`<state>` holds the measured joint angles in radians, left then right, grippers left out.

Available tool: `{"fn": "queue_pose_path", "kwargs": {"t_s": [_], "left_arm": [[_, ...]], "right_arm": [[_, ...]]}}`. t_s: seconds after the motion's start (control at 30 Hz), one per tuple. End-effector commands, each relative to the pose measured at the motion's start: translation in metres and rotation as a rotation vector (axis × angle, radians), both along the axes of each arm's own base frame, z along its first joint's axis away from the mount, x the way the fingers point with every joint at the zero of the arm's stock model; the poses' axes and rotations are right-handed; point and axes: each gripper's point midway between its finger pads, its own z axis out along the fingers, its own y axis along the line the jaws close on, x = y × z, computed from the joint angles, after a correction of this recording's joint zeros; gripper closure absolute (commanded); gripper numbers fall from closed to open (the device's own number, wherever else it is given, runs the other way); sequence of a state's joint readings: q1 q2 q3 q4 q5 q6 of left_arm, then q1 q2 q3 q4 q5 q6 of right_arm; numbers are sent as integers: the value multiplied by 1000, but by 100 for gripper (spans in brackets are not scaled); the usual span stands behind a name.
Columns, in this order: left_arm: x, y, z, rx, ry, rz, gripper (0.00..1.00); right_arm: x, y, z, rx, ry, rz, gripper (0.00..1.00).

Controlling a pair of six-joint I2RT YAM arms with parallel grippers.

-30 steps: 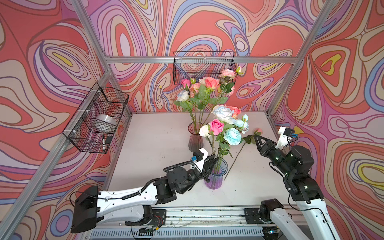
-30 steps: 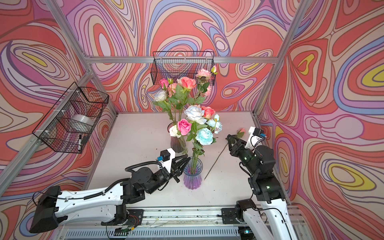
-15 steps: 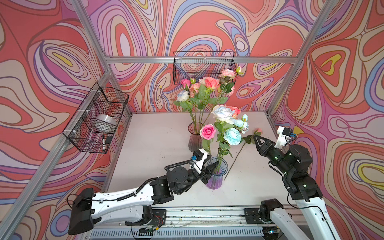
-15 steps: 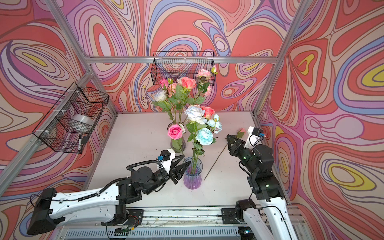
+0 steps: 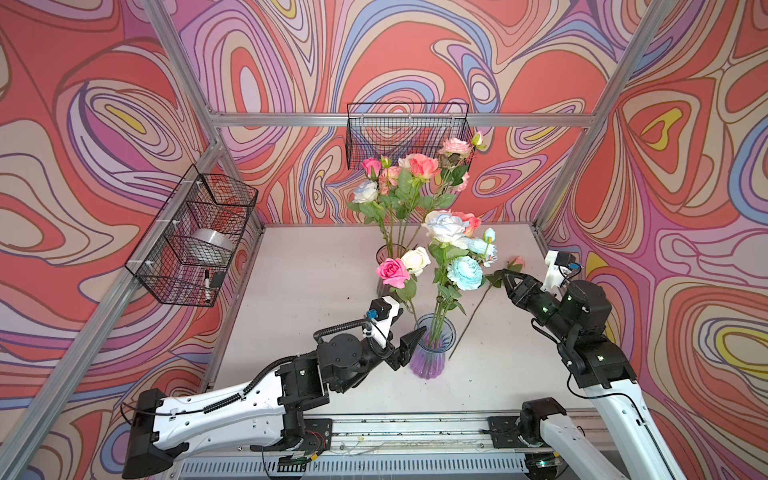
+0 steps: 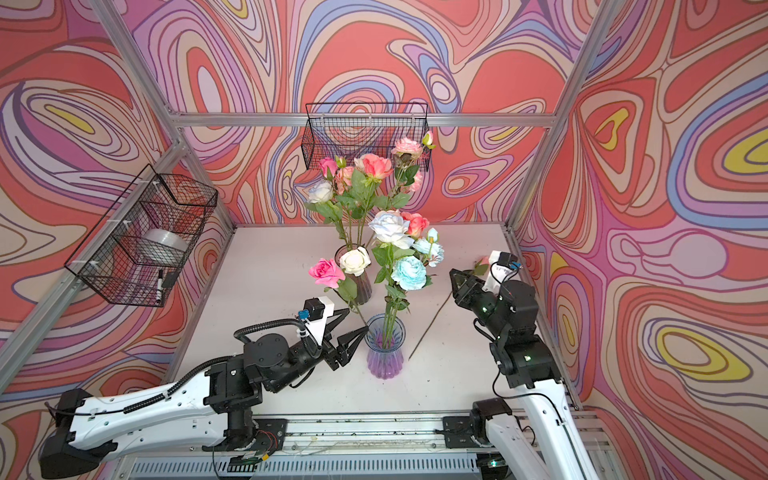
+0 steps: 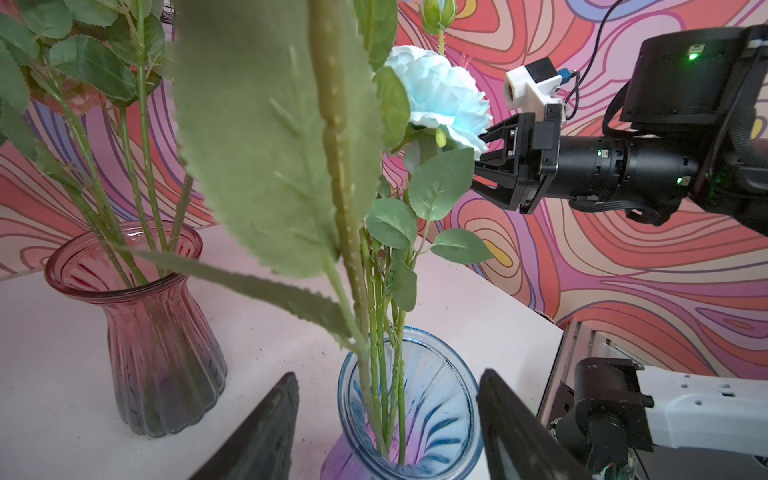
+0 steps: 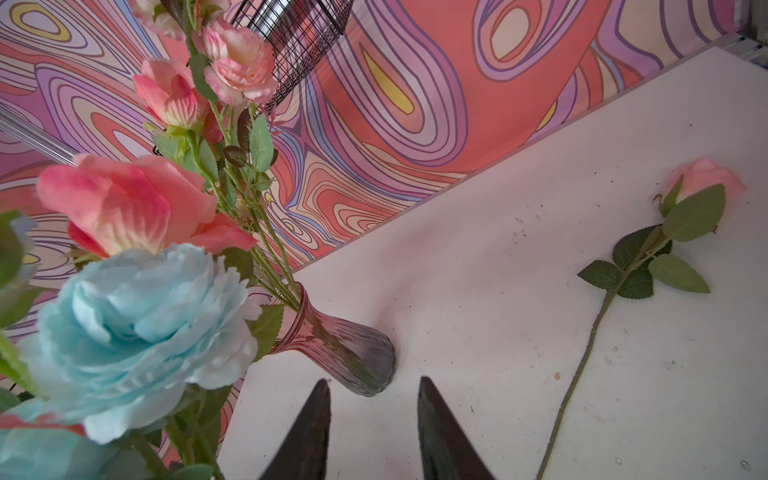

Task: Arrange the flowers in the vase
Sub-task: 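Open the left gripper and withdraw it from the vase, then lower the right gripper to another pink rose and close on its stem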

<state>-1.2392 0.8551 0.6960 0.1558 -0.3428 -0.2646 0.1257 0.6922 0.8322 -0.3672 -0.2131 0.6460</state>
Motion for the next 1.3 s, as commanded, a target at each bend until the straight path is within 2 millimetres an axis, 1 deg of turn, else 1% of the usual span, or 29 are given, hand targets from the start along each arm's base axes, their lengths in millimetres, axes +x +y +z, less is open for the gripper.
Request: {"fn": "queue_pose_path", "kwargs": {"t_s": [0.0, 0.13, 0.37, 0.63, 0.7, 0.73, 0.77, 0.93, 1.03, 1.13, 1.2, 1.27], "left_arm": [[0, 8, 9, 9, 8, 19, 26], [-1, 14, 7, 29, 17, 24, 18], [-3, 29, -3, 58, 64, 46, 17], [-6, 46, -2, 43, 65, 65, 14], [-7, 48, -2, 51, 66, 68, 10], [-7, 48, -3, 55, 65, 68, 5], [-7, 48, -4, 60, 65, 65, 4], [-7, 49, -11, 96, 96, 73, 2], [-6, 56, -17, 99, 116, 100, 3], [-2, 67, -20, 85, 131, 149, 4], [0, 77, -30, 97, 153, 190, 6], [5, 91, -39, 77, 178, 268, 7]], "right_arm": [[0, 0, 12, 5, -29, -1, 64], [2, -1, 10, -7, -21, -3, 63], [3, -3, 4, -19, -1, -16, 61], [5, -2, 4, -21, 7, -13, 59], [4, -2, 2, -20, 13, -13, 58], [4, -2, 2, -18, 15, -13, 58], [4, -2, 2, -16, 16, -12, 58], [3, -2, -1, -19, 24, -14, 57], [3, -3, -2, -26, 27, -17, 56], [5, -6, -9, -29, 55, -34, 57], [6, -8, -17, -26, 82, -46, 57], [7, -12, -29, -22, 120, -74, 58]]}}
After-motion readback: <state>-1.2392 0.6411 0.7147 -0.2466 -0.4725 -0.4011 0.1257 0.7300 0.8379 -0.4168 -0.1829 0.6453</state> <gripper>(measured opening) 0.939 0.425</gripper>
